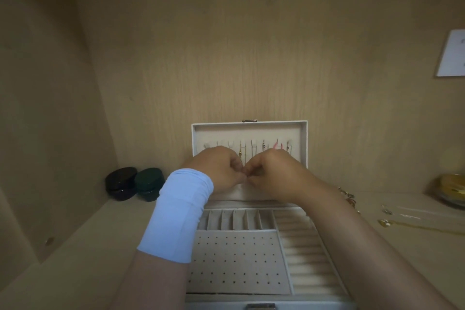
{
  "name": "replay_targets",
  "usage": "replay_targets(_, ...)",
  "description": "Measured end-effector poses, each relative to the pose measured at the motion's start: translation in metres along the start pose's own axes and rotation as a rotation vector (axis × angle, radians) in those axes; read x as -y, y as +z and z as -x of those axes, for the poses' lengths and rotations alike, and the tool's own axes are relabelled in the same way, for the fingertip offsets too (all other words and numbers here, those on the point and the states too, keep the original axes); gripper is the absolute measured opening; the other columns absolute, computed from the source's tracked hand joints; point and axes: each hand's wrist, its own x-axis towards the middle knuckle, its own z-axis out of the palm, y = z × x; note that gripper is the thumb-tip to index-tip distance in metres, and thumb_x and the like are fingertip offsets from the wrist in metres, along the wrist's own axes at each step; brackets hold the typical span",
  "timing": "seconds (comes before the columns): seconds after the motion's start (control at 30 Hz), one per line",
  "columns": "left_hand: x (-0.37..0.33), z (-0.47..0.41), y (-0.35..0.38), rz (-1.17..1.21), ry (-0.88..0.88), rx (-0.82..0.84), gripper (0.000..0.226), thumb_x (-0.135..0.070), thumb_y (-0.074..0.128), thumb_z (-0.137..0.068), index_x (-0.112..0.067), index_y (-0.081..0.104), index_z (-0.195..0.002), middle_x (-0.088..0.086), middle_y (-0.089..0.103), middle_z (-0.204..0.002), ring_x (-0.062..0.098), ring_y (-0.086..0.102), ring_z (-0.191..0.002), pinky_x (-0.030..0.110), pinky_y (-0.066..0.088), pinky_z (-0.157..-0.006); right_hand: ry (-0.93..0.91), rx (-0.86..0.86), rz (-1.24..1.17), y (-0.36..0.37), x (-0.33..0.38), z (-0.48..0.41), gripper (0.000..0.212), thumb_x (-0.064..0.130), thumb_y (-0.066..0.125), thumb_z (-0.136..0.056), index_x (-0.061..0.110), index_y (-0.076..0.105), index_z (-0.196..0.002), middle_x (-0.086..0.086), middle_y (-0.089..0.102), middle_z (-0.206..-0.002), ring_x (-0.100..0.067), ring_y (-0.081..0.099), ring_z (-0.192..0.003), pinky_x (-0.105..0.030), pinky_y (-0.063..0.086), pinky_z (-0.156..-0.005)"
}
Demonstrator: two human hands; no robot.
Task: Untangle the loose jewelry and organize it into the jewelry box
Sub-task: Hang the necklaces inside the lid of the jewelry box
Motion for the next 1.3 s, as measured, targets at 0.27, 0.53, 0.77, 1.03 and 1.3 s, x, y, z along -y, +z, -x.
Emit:
replay_targets(0.27,-0.036,0.007,0.017,0.067,0.165,-0.134,0.014,-0.031,0.063,-0.089,-0.028,0.069,-0.101,-0.011,0.065,-0.098,0.009,0.060,-0.091,0.026,0.048,-0.088,0.054,-0.092,-0.054,-0.061,-0.032,0.038,0.012,0.021,0.075,-0.086,0.025,0.078,-0.097,0.011,0.072,-0.092,0.017,0.056,-0.056,-0.003,0.043,-0.057)
replay_targets(0.53,-0.122,0.012,0.073,0.115,0.398,-0.060,0.014,-0.029,0.060,-0.090,-0.027,0.068,-0.102,-0.013,0.065,-0.094,0.000,0.055,-0.077,0.019,0.044,-0.080,0.285,-0.073,0.058,-0.104,-0.125,0.110,0.017,0.017,0.074,-0.087,0.018,0.077,-0.103,0.003,0.073,-0.097,0.019,0.052,-0.046,-0.001,0.037,-0.048)
replay_targets(0.77,-0.190,-0.014,0.142,-0.005,0.375,0.170,0.018,-0.024,0.055,-0.091,-0.022,0.071,-0.101,0.000,0.071,-0.105,0.021,0.065,-0.098,0.032,0.051,-0.092,0.470,-0.051,0.235,-0.104,-0.198,0.153,0.018,0.025,0.070,-0.088,0.025,0.077,-0.105,0.007,0.073,-0.108,-0.013,0.067,-0.098,-0.029,0.054,-0.087)
replay_targets(1.03,-0.230,-0.042,0.199,-0.240,0.345,0.296,0.039,-0.020,0.046,-0.100,-0.019,0.054,-0.138,0.006,0.053,-0.141,0.025,0.051,-0.127,0.029,0.037,-0.104,0.513,0.020,0.318,-0.072,-0.232,0.161,0.032,0.025,0.054,-0.096,0.032,0.065,-0.125,0.003,0.062,-0.129,-0.019,0.059,-0.116,-0.032,0.048,-0.093)
replay_targets(1.3,-0.229,-0.046,0.219,-0.325,0.294,0.227,0.027,-0.020,0.052,-0.095,-0.004,0.069,-0.109,0.017,0.065,-0.112,0.032,0.063,-0.104,0.034,0.050,-0.087,0.489,-0.046,0.321,-0.066,-0.235,0.158,0.017,0.032,0.057,-0.090,0.031,0.072,-0.098,0.002,0.069,-0.111,-0.023,0.064,-0.104,-0.029,0.045,-0.080)
